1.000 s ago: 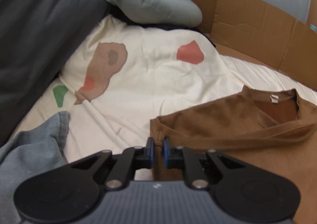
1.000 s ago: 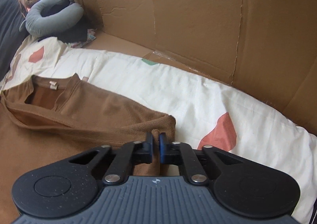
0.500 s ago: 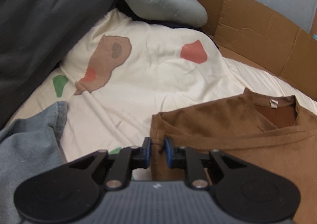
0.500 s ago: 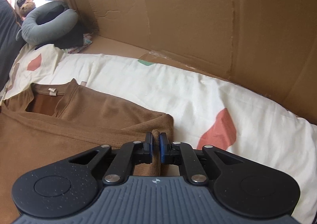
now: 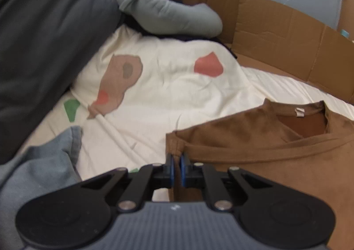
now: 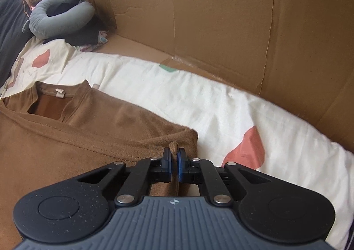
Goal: Fold clothes
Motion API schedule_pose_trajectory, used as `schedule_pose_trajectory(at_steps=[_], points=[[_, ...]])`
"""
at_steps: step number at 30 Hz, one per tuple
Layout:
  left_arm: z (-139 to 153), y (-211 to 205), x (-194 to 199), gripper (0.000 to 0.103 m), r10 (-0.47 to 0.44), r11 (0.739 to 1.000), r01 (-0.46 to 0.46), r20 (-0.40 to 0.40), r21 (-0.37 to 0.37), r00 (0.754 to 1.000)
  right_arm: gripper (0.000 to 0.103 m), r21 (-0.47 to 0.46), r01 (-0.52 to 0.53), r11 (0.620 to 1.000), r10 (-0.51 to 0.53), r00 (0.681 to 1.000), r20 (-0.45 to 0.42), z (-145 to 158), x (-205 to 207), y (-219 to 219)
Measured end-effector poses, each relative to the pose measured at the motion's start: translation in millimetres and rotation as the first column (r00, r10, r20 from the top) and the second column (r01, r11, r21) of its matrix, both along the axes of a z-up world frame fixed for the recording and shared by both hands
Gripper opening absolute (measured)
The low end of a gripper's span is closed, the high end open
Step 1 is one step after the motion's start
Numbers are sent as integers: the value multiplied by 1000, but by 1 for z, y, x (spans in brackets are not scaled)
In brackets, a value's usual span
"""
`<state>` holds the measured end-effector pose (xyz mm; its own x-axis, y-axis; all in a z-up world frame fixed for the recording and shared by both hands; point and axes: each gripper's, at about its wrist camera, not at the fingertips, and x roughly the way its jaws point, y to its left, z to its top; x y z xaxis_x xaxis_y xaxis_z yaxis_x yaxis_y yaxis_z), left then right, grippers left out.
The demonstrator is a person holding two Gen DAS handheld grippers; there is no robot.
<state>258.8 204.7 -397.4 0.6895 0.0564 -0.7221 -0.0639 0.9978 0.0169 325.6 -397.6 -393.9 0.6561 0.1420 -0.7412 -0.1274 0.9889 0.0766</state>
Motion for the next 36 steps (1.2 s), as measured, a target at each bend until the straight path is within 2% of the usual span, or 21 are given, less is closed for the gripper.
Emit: schedule_pose_trajectory(at_steps=[13, 21, 31, 36], points=[[41, -1, -4, 5, 27, 1000, -27, 93, 1, 995, 4, 0, 57, 998, -56, 993, 103, 45, -6, -2], [60, -2, 9, 5, 35, 999, -37, 144, 8, 989, 4, -3, 86, 996, -85, 985, 147, 59, 5, -5], [59, -4, 34, 5, 27, 999, -30, 142, 20, 990, 4, 42, 134, 990, -140, 977, 160, 68, 24, -11], [37, 5, 51, 5, 44, 999, -43, 78, -11, 996, 4, 39, 131, 991, -135, 985, 111, 53, 40, -11]])
